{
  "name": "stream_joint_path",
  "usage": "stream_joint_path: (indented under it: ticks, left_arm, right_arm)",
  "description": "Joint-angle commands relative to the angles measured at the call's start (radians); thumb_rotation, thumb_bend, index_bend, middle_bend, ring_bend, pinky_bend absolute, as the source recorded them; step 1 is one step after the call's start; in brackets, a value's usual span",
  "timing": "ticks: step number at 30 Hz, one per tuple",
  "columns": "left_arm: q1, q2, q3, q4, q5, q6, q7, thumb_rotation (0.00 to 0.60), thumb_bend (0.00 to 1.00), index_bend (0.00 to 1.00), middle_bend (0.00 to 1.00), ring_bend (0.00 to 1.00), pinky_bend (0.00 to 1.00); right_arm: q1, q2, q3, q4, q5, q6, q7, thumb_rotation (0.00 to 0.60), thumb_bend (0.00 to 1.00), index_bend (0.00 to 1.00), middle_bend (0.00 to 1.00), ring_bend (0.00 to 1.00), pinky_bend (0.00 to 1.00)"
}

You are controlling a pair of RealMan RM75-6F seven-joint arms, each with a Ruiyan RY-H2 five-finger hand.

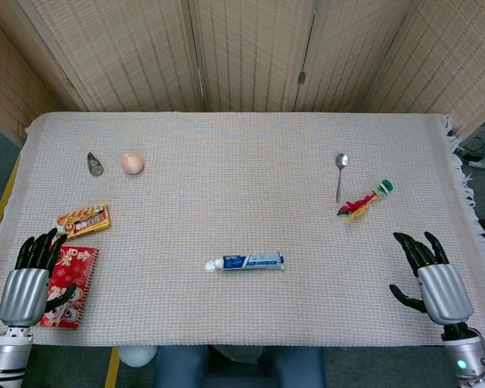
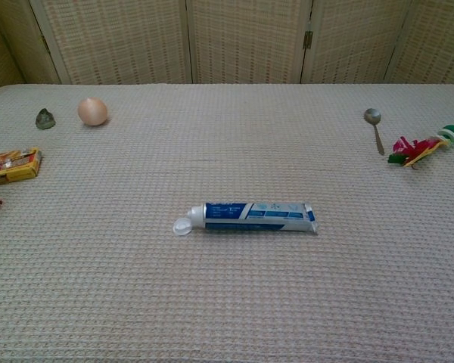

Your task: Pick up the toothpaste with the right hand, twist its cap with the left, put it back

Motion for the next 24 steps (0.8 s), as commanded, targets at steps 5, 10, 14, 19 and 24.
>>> stream_joint_path:
  ticks: [5,10,14,19,24]
  left_arm:
    - [0.004,0.005,0.005,-0.005,0.004,0.002,-0.003,0.600,0.31,0.01,0.01,0.03,0.00]
    - [0.011,0.010,0.011,-0.010,0.006,0.007,-0.006,0.600,0.31,0.01,0.01,0.03,0.00]
    - [0.020,0.016,0.016,-0.013,0.007,0.015,-0.008,0.600,0.31,0.01,0.01,0.03,0.00]
    - [0.026,0.022,0.018,-0.017,0.009,0.021,-0.011,0.600,0.31,0.01,0.01,0.03,0.00]
    - [0.026,0.024,0.020,-0.023,0.016,0.021,-0.007,0.600,0.31,0.02,0.01,0.03,0.00]
  right_arm:
    - [0.148,-0.033,0.046,-0.096,0.026,-0.200,-0.122,0.600,0.29,0.13,0.22,0.26,0.10]
    - [0.260,-0.106,0.084,-0.111,0.135,-0.373,-0.233,0.600,0.29,0.16,0.23,0.27,0.12]
    - [0.338,-0.197,0.114,-0.096,0.242,-0.459,-0.361,0.600,0.29,0.16,0.23,0.26,0.13]
    - [0.426,-0.296,0.128,-0.059,0.333,-0.531,-0.483,0.600,0.30,0.16,0.23,0.24,0.13]
    - [0.504,-0.381,0.133,-0.023,0.412,-0.569,-0.606,0.600,0.29,0.20,0.24,0.25,0.15]
